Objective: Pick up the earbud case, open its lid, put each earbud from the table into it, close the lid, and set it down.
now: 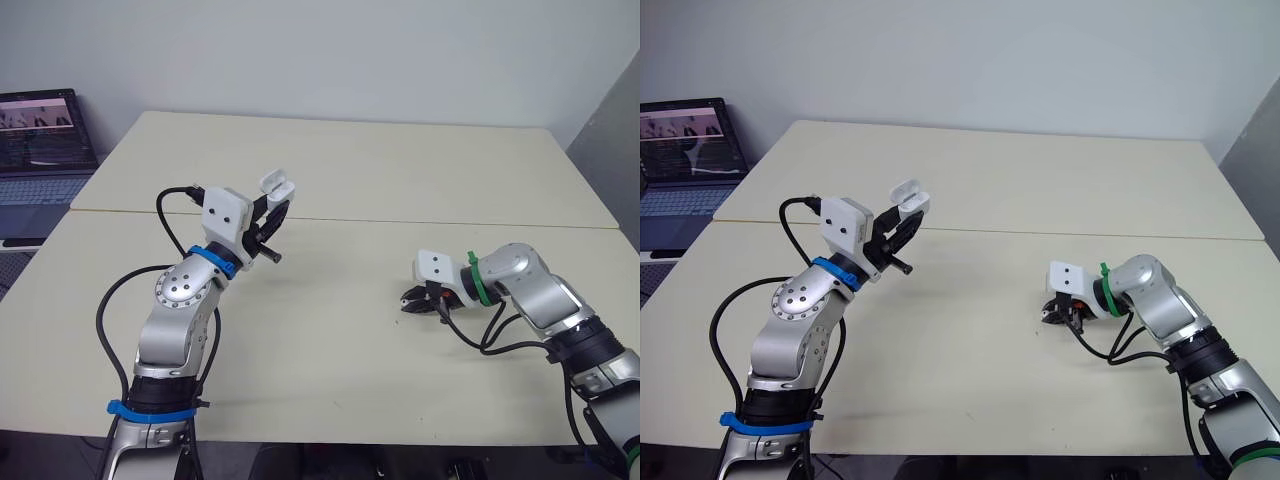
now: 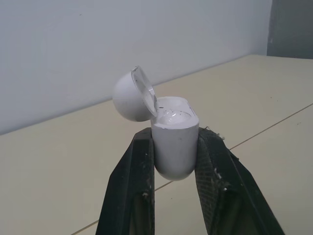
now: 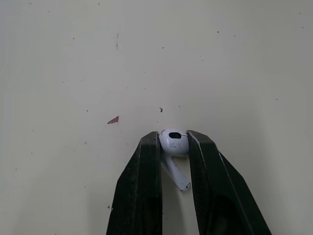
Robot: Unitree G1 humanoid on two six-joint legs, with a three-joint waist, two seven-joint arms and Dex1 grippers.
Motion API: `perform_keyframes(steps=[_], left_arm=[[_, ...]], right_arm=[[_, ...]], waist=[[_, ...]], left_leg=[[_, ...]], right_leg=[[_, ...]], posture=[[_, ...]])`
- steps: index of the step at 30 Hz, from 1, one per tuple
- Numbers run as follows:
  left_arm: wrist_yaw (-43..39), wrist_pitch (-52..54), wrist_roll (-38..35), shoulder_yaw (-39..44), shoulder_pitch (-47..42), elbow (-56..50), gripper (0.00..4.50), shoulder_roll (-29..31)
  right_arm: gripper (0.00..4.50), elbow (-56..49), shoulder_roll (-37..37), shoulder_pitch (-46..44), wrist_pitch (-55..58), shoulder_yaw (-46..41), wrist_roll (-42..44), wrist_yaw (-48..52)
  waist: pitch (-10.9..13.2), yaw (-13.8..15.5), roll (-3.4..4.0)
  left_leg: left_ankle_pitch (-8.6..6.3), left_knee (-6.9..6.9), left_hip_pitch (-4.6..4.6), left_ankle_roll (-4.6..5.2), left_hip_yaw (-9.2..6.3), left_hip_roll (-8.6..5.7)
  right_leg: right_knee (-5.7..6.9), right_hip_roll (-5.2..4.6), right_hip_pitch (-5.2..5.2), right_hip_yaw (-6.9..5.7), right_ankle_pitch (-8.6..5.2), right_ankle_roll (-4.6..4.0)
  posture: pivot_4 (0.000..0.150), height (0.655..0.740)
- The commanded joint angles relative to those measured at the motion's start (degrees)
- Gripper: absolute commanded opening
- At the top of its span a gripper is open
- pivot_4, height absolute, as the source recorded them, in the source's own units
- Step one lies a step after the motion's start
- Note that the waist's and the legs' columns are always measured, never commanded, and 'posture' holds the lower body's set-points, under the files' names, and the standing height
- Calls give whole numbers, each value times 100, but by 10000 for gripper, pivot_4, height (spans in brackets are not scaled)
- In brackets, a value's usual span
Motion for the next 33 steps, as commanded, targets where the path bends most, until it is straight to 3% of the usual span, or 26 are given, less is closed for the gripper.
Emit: perform_keyframes(steps=[1, 7, 10, 16, 21, 25, 30, 33], left_arm=[[30, -93, -25, 14, 54, -316, 7296, -13], [166, -110, -8, -55, 177, -443, 7296, -201], [245, -210, 51, -113, 390, -455, 7296, -326], [289, -283, 70, -138, 551, -477, 7296, -409], [261, -298, 65, -118, 567, -449, 7296, -361], [239, -284, 81, -151, 569, -487, 7296, -331], [234, -262, 54, -142, 574, -504, 7296, -309], [233, -253, 49, -152, 577, -510, 7296, -306]], right_arm=[[3982, -37, -202, 87, -101, -153, -103, 33], [3982, -449, -1372, 697, -559, -660, -61, 369], [3982, -366, -2268, 1141, -990, -1045, -36, 627], [3982, 149, -3150, 1978, -1518, -1475, -141, 692], [3982, 331, -3155, 2541, -1375, -1695, -188, 345], [3982, 130, -2857, 2743, -547, -1970, 88, 146], [3982, -192, -2808, 2959, -2, -2128, 179, 121], [14379, -182, -2801, 2980, 22, -2132, 142, 73]], waist=[[0, 0, 0], [0, 138, 0], [0, 151, 1], [0, 113, 0], [0, 71, 1], [2, 27, -3], [2, -1, -3], [2, -2, -3]], left_leg=[[0, 0, 0, 0, 0, 0], [0, -1, -6, 0, -1, -11], [0, -2, -7, 0, 5, -19], [0, -1, 12, 0, 15, -1], [1, -1, 40, 2, 31, 0], [0, -2, 93, 1, 32, 0], [1, 3, 95, 1, 35, -1], [1, 0, 95, 1, 31, 0]], right_leg=[[0, 0, 0, 0, 0, 0], [-7, -13, 0, -3, 0, 0], [-13, -24, 2, -1, 0, 1], [-1, -8, 2, 2, -4, 5], [16, -2, 14, 21, -13, 17], [0, -2, 75, 26, -21, 10], [0, -2, 79, 32, -29, -4], [0, 1, 79, 30, -30, -6]], posture=[[1500, 7400], [1500, 7400], [1500, 7400], [1500, 7400], [1500, 7400], [1500, 7400], [1500, 7400], [1500, 7400]])
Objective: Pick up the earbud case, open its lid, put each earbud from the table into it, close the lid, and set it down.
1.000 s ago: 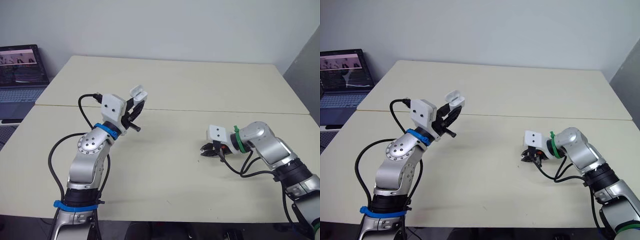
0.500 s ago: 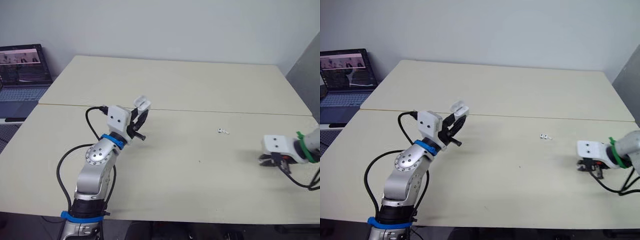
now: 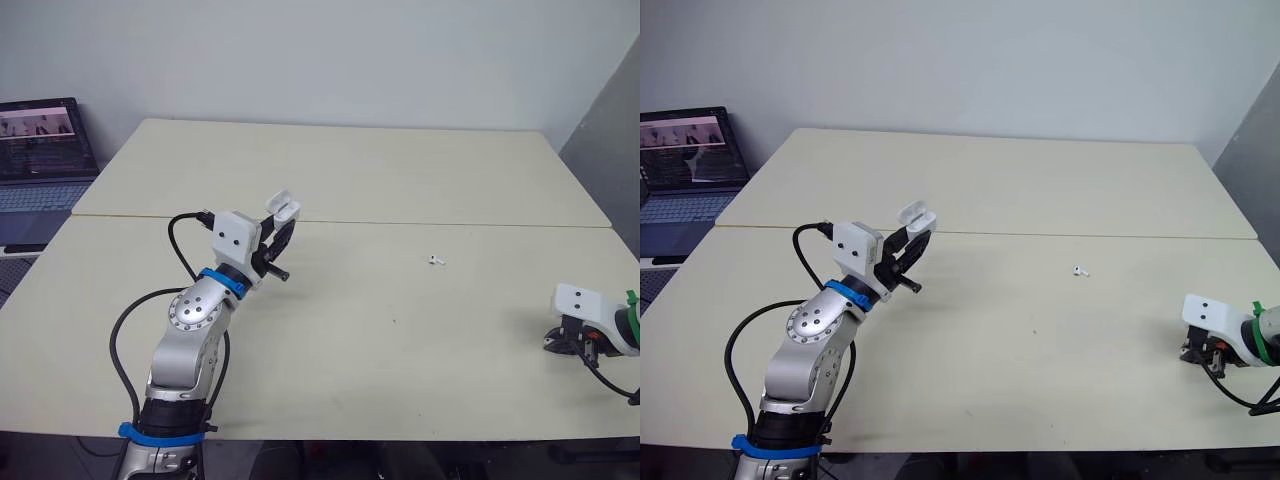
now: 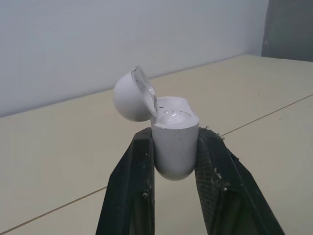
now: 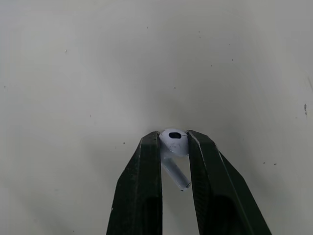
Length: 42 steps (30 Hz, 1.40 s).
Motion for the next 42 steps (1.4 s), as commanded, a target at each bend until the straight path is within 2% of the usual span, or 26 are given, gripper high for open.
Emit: perform_keyframes(steps=[1, 2, 22, 32, 35, 38, 39, 42], left_arm=[[-17, -87, -25, 27, -24, -288, 7296, 37], [-18, -83, -26, 28, -26, -286, 7296, 40], [13, -42, -28, 58, 97, -375, 7296, 55], [3, -37, -36, 63, 85, -372, 7296, 66], [-17, -31, -34, 66, 60, -361, 7296, 94], [-24, -38, -35, 55, 54, -352, 7296, 97], [-24, -39, -38, 51, 53, -353, 7296, 94], [-32, -50, -37, 17, 41, -342, 7296, 74]], right_arm=[[17961, -28, 24, 31, 29, -10, -39, -31], [21392, 17, 16, 5, 3, 16, -70, -37], [21392, 14, -148, 106, 418, 152, -224, 143], [21392, -161, -36, 215, 737, 72, -145, 63], [15382, -108, -100, 284, 417, 102, -263, 66], [5342, -116, -142, 368, 366, 61, -252, 105], [3811, -120, -146, 379, 338, 51, -249, 106], [3871, -148, -113, 331, 288, 19, -196, 117]], waist=[[0, 0, 0], [0, 0, 0], [0, 23, -1], [-1, 30, -1], [-2, 30, -4], [-8, 27, -13], [-8, 28, -13], [-9, 33, -15]], left_leg=[[0, -1, 0, 0, -1, 0], [0, -3, -1, 0, -2, 0], [-1, -5, -7, -1, -8, -1], [-3, -12, -17, -2, -13, 0], [-3, -14, -17, -3, -14, 0], [-3, -11, -16, -3, -12, 1], [-3, -10, -15, -3, -11, 1], [-3, -5, -15, -3, -8, -3]], right_leg=[[0, 0, 0, 0, 0, 1], [-1, 0, 0, -1, 0, 5], [-13, -1, 3, -5, 8, 22], [-57, -4, 14, -11, 15, 33], [-59, -4, 14, -13, 15, 33], [-58, -3, 15, -11, 15, 32], [-59, -4, 16, -10, 13, 29], [-60, -8, 18, -7, 10, 23]], posture=[[1500, 7400], [1500, 7400], [1500, 7400], [1500, 7400], [1500, 7400], [1500, 7400], [1500, 7400], [1500, 7400]])
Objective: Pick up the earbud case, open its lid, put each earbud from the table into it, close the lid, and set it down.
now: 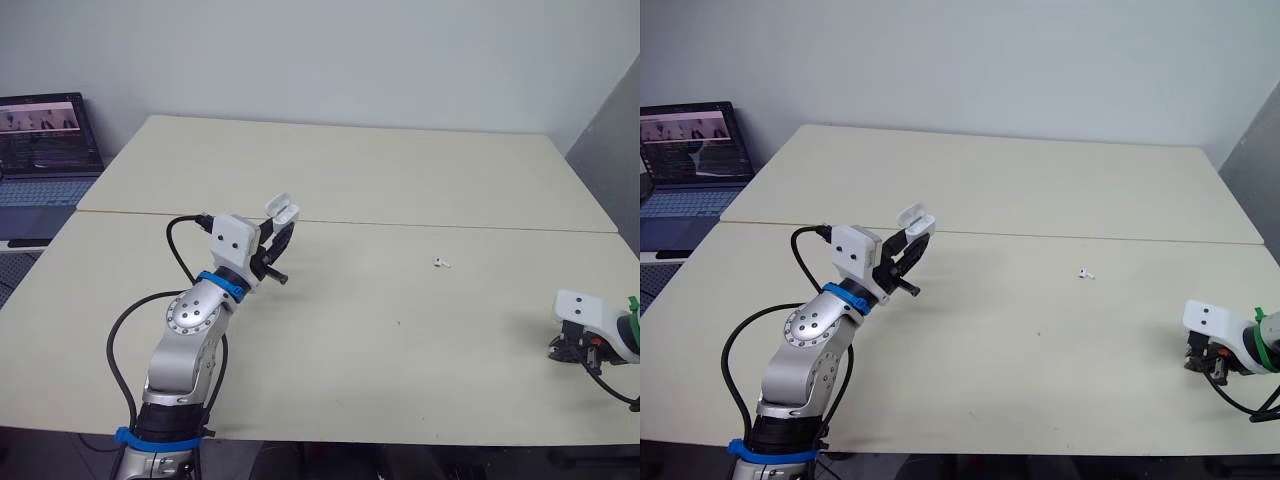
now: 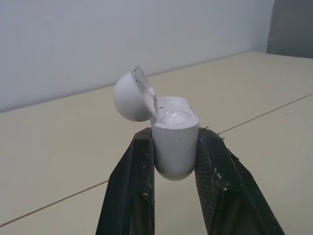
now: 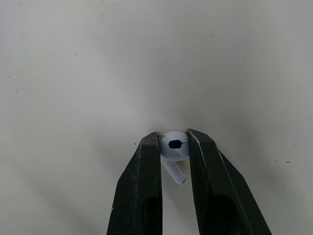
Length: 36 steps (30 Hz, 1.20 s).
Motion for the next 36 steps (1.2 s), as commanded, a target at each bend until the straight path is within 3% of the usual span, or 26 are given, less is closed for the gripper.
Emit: perform_keyframes(steps=[1, 7, 14, 17, 20, 24, 36], left_arm=[[-36, -101, -19, -18, -86, -214, 7296, 9], [-230, -299, -103, -316, -236, -36, 7296, -279], [-545, -698, -134, -706, -841, 663, 7296, -805], [-650, -841, -104, -778, -1189, 1003, 7296, -929], [-744, -905, -125, -772, -1459, 1254, 7296, -995], [-803, -950, -124, -760, -1599, 1398, 7296, -1035], [-852, -880, -94, -761, -1654, 1321, 7296, -1020]], right_arm=[[3871, 12, 38, 16, -45, 44, 42, 71], [3871, -1317, 1090, -838, 669, -332, 1340, -28], [3871, -2888, 4258, -2494, 2896, -1289, 3154, -3077], [3871, -3136, 5520, -3066, 3290, -1529, 3558, -4360], [3871, -3045, 6311, -3378, 3344, -1632, 3764, -5163], [3871, -2893, 6598, -3436, 3244, -1505, 3787, -5552], [3871, -2384, 6889, -3118, 2615, -962, 3595, -5873]], waist=[[0, 0, 0], [4, -69, 3], [7, -40, 11], [6, -29, 13], [5, -1, 15], [5, 7, 15], [4, -38, 18]], left_leg=[[0, 0, 0, 0, 1, 0], [0, -5, 2, 0, 1, 7], [1, -5, -7, 0, -12, 6], [0, -10, -25, 0, -19, 7], [0, -6, -69, 0, -28, 4], [0, -8, -108, 0, -26, 1], [1, -6, -106, 2, -25, 6]], right_leg=[[-1, 0, 0, 1, 0, 0], [7, 10, -6, 5, 15, 19], [5, 15, -11, -2, 26, 22], [-1, 15, -21, -11, 27, 18], [-3, 10, -55, -22, 42, -8], [1, 2, -94, -23, 45, -10], [6, 10, -98, -21, 45, -9]], posture=[[1500, 7400], [1500, 7400], [1500, 7400], [1500, 7400], [1500, 7400], [1500, 7400], [1500, 7400]])
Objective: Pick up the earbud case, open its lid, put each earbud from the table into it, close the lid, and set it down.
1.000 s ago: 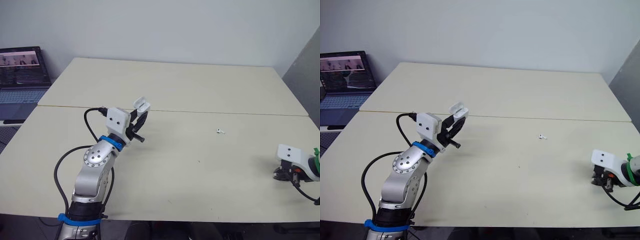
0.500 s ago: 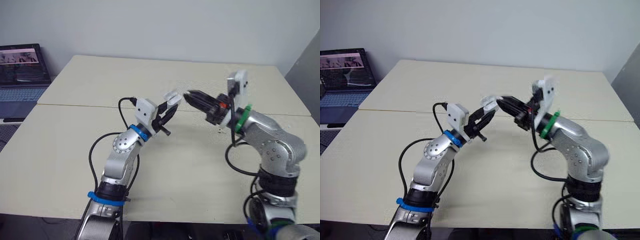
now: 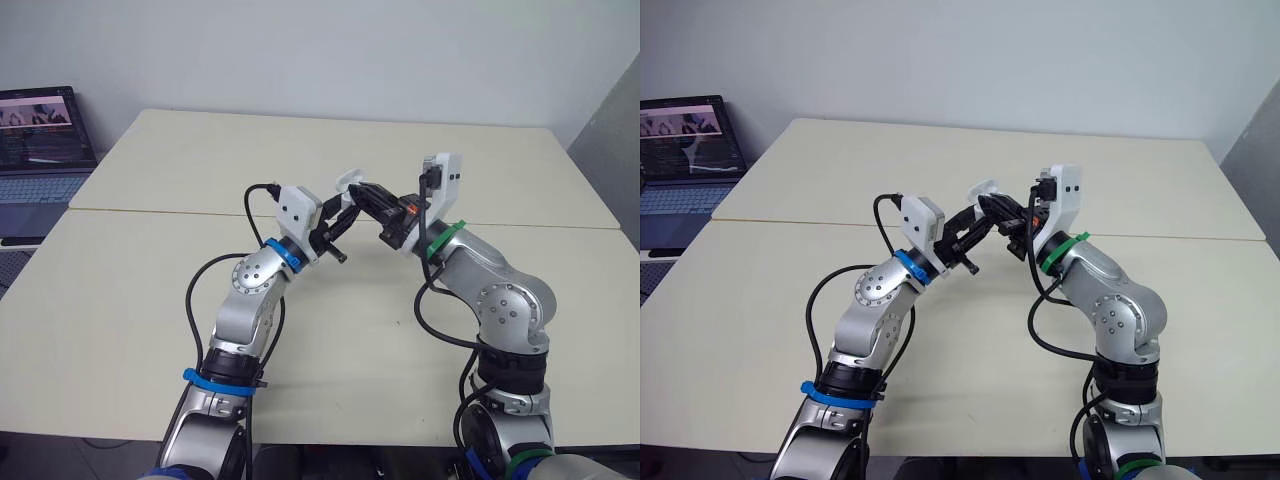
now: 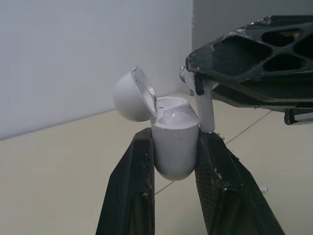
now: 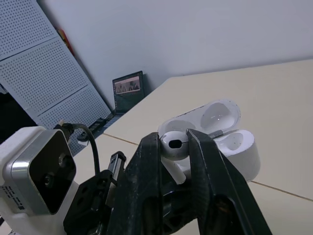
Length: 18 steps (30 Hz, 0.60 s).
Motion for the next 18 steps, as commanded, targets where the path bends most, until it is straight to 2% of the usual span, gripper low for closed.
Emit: perform_keyframes(steps=[1, 18], left_arm=[[-35, -88, -25, -45, -79, -265, 7296, -17], [14, -30, -37, -54, 6, -393, 7296, 10]], right_arm=[[3871, 89, 72, -135, -272, 16, 17, -93], [3871, 247, 195, -314, -391, 146, 225, -53]], waist=[[0, 0, 0], [0, 0, 0]], left_leg=[[0, 0, 0, 0, 0, 0], [0, -3, -1, 0, -1, 1]], right_leg=[[1, 0, 0, 0, 0, 0], [-1, 0, -1, -1, 0, 0]], posture=[[1500, 7400], [1500, 7400]])
